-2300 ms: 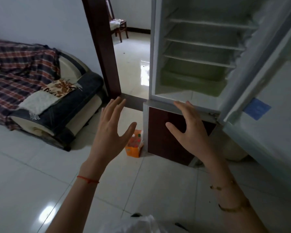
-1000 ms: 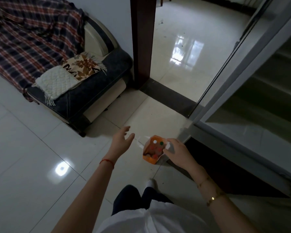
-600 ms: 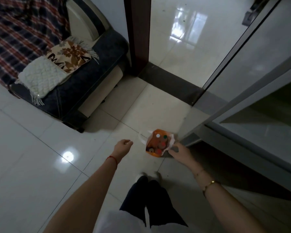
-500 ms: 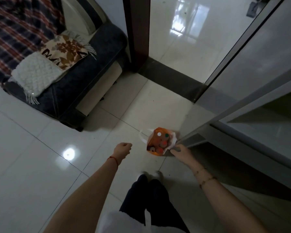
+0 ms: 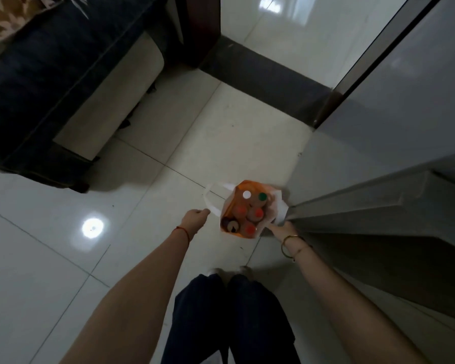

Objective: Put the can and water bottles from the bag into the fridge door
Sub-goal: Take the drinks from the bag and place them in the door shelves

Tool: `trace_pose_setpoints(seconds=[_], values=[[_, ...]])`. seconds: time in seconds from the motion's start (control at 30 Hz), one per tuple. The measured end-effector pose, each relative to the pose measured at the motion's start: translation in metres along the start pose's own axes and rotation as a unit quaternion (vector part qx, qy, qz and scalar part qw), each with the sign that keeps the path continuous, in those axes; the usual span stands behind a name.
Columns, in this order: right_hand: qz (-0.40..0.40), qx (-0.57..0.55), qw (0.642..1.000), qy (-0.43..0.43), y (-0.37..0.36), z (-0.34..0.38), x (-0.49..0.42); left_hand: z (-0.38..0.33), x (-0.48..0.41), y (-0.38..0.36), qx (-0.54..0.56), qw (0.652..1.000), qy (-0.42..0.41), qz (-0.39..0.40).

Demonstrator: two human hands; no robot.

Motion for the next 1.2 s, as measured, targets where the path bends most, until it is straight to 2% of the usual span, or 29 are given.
trace_pose_setpoints(seconds=[0.17,0.37,0.43,0.53,0.63,0.8,0.93,1.03,1.2], values=[[-0.056,-0.051,0.997,-0.012,-0.035,-0.019,-0.061,0.015,-0.064,-0.025,0.123,0.988,0.085,0.033],[-0.084,-0.096,0.991,0.027,-0.055,-0.023,-0.099,0.010,-0.107,-0.042,0.254,0.960,0.070,0.097],[-0.095,-0.115,0.988,0.033,-0.053,-0.021,-0.102,0.007,-0.111,-0.042,0.254,0.960,0.073,0.093],[-0.093,-0.151,0.984,0.033,-0.043,-0.012,-0.096,0.008,-0.118,-0.043,0.224,0.962,0.128,0.087],[-0.087,-0.154,0.983,0.050,-0.041,-0.007,-0.103,0.020,-0.130,-0.047,0.244,0.947,0.183,0.099],[-0.095,-0.133,0.985,0.061,-0.038,0.000,-0.104,0.005,-0.117,-0.047,0.393,0.911,0.093,0.087],[-0.106,-0.081,0.990,0.035,-0.028,0.002,-0.089,-0.036,-0.083,-0.027,0.326,0.943,0.008,0.067],[-0.088,-0.059,0.994,0.006,-0.026,0.001,-0.073,-0.049,-0.050,-0.023,0.185,0.982,-0.013,0.045],[-0.076,-0.021,0.997,0.006,-0.013,0.006,-0.042,-0.045,0.002,-0.034,0.121,0.988,-0.077,0.054]])
Point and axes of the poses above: each hand's wrist, its own x-axis away from the middle knuckle, its own y-axis out of the back of the hand, z = x × y, the point moved 1 cm from there along -x, towards the middle knuckle, and after that the axes turned 8 degrees about x, right-handed, at the moved point
